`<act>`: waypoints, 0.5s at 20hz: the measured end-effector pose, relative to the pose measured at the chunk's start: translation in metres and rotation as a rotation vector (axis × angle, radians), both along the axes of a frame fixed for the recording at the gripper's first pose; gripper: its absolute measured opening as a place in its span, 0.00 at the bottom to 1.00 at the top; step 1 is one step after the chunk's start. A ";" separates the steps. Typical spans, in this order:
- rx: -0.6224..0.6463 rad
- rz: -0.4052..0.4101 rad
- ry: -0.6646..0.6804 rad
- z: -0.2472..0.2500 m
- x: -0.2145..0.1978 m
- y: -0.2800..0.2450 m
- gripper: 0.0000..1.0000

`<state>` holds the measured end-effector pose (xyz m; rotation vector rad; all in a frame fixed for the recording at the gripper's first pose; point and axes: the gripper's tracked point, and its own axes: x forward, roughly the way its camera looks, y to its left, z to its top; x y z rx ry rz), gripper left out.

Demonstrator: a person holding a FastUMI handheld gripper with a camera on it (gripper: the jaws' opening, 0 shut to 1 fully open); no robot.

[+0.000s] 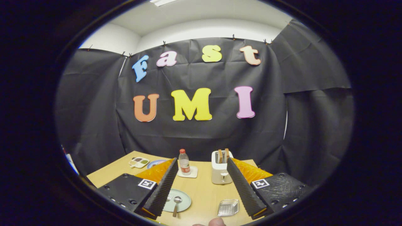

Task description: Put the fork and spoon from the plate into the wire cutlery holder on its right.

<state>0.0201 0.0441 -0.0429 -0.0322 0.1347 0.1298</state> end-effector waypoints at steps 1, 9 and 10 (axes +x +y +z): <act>-0.007 0.006 0.013 -0.005 0.001 0.002 0.94; -0.067 0.100 0.260 -0.092 0.011 0.057 0.96; -0.069 0.108 0.296 -0.105 0.011 0.063 0.96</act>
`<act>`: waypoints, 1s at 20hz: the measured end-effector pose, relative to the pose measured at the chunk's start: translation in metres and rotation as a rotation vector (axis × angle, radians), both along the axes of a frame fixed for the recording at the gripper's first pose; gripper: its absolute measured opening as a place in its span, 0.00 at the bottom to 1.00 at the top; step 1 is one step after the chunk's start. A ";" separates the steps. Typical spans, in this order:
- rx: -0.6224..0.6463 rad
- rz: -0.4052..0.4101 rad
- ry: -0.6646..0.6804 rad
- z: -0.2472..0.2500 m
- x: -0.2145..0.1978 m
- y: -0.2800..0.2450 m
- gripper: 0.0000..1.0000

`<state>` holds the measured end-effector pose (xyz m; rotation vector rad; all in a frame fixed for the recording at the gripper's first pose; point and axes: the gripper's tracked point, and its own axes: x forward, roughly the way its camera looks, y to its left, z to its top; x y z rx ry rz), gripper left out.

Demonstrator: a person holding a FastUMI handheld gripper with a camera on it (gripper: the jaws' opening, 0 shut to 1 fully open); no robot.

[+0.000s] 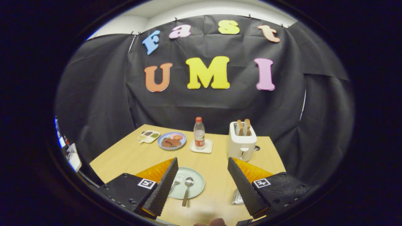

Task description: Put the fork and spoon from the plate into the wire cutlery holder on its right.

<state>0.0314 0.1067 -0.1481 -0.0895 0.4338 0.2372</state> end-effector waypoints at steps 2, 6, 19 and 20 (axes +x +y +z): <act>-0.006 0.009 0.054 -0.022 0.004 0.012 0.96; -0.050 0.011 0.171 -0.074 0.015 0.028 0.96; -0.227 0.014 0.519 -0.232 0.030 0.057 0.91; -0.235 0.008 0.540 -0.241 0.031 0.057 0.87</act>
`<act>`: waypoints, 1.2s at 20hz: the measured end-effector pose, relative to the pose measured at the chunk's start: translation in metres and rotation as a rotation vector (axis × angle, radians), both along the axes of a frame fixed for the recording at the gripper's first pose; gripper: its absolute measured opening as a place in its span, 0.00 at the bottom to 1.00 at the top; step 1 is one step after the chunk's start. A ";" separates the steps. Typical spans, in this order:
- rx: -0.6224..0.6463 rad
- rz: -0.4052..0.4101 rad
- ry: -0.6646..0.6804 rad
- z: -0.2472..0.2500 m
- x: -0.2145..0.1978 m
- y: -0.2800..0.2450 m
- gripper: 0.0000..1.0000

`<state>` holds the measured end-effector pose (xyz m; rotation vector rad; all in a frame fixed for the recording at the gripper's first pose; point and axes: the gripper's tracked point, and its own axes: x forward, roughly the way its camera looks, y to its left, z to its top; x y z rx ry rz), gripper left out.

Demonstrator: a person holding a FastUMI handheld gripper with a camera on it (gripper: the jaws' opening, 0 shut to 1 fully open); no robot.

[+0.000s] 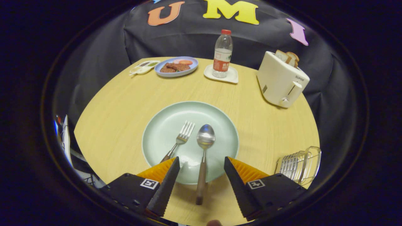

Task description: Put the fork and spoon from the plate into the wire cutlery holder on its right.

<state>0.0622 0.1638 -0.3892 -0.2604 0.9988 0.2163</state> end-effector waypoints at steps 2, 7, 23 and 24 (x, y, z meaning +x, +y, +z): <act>-0.025 -0.022 0.033 -0.011 0.001 -0.002 0.78; -0.035 -0.091 0.104 -0.030 0.003 -0.004 0.35; 0.174 -0.241 0.204 0.055 -0.012 -0.019 0.00; 0.195 -0.247 0.199 0.070 -0.014 -0.024 0.01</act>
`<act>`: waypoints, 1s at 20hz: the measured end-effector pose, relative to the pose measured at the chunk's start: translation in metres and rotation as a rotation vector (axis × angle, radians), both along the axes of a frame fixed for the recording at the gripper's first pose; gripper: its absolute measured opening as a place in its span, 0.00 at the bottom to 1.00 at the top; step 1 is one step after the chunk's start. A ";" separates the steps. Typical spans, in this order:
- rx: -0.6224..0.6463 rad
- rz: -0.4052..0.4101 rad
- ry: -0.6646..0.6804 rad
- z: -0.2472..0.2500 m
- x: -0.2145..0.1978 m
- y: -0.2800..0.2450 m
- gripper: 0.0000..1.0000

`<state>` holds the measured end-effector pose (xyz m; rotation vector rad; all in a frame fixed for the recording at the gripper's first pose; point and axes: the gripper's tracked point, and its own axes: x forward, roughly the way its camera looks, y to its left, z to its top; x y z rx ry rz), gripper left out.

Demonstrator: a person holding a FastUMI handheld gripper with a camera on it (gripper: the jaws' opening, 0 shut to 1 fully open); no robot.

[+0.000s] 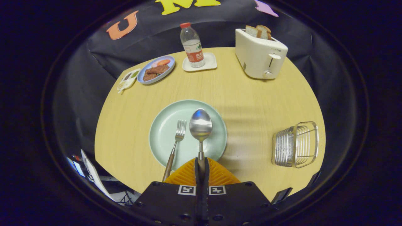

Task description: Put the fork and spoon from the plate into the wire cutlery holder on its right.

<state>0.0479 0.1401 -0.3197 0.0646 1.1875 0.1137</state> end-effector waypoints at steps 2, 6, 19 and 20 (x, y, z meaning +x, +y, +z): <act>0.025 -0.027 -0.002 0.026 -0.005 -0.017 0.00; -0.006 -0.076 0.003 0.065 -0.012 -0.077 0.00; -0.030 -0.158 0.237 0.047 -0.045 -0.196 0.00; -0.022 -0.164 0.258 0.042 -0.045 -0.197 0.01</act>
